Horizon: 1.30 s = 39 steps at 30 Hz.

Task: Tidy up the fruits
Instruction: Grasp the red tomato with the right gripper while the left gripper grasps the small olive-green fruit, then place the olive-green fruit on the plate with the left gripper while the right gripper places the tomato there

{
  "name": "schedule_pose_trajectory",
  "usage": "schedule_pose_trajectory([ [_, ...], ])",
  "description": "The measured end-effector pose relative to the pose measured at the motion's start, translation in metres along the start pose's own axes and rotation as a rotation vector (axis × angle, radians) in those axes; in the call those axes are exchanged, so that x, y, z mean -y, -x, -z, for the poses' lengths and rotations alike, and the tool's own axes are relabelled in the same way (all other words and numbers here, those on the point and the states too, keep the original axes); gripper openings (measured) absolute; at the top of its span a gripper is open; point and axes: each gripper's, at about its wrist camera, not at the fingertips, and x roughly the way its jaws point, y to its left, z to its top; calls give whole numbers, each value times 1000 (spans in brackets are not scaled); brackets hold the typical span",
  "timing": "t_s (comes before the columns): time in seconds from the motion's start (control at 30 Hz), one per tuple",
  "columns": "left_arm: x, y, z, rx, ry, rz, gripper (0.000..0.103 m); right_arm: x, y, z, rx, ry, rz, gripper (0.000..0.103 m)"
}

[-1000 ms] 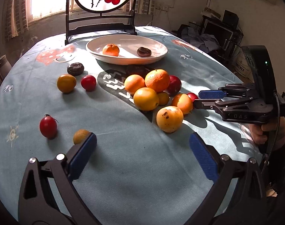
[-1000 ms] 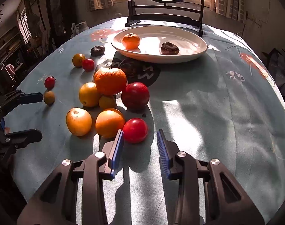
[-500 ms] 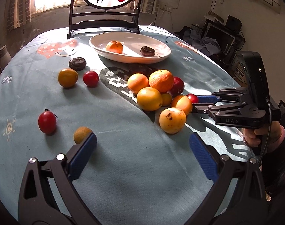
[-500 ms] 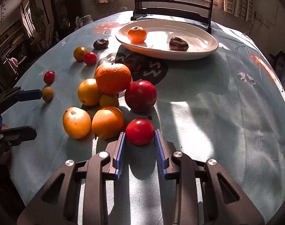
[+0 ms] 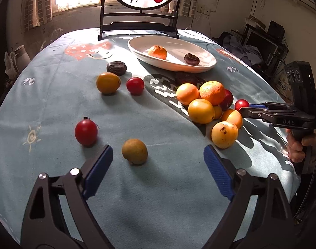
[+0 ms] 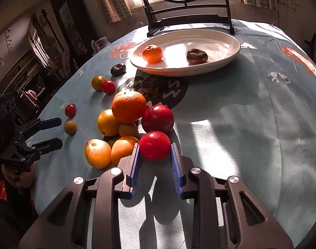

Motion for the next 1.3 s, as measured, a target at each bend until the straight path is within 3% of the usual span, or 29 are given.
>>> schedule_pose_trajectory([
  [0.03, -1, -4, -2, -18, 5, 8, 75, -1, 1, 0, 2, 2, 1, 29],
  [0.27, -13, -18, -8, -68, 39, -41, 69, -1, 4, 0, 18, 1, 1, 29],
  [0.33, -16, -24, -8, -96, 50, -46, 59, 0, 5, 1, 17, -1, 0, 29],
  [0.73, -5, -23, -4, -107, -29, -177, 28, 2, 6, 1, 18, -14, 0, 29],
  [0.9, -8, -20, -5, -97, -10, -162, 27, 5, 6, 1, 17, -31, -1, 29],
  [1.03, -6, -13, -17, -34, 17, -126, 27, 10, 8, -1, 41, -49, -8, 29],
  [1.17, 3, -11, -51, 14, 20, -32, 27, 11, 19, -17, 128, -50, 26, 29],
  [1.3, 22, -22, -101, 65, -8, 16, 27, 16, 22, -52, 217, -62, 43, 29],
])
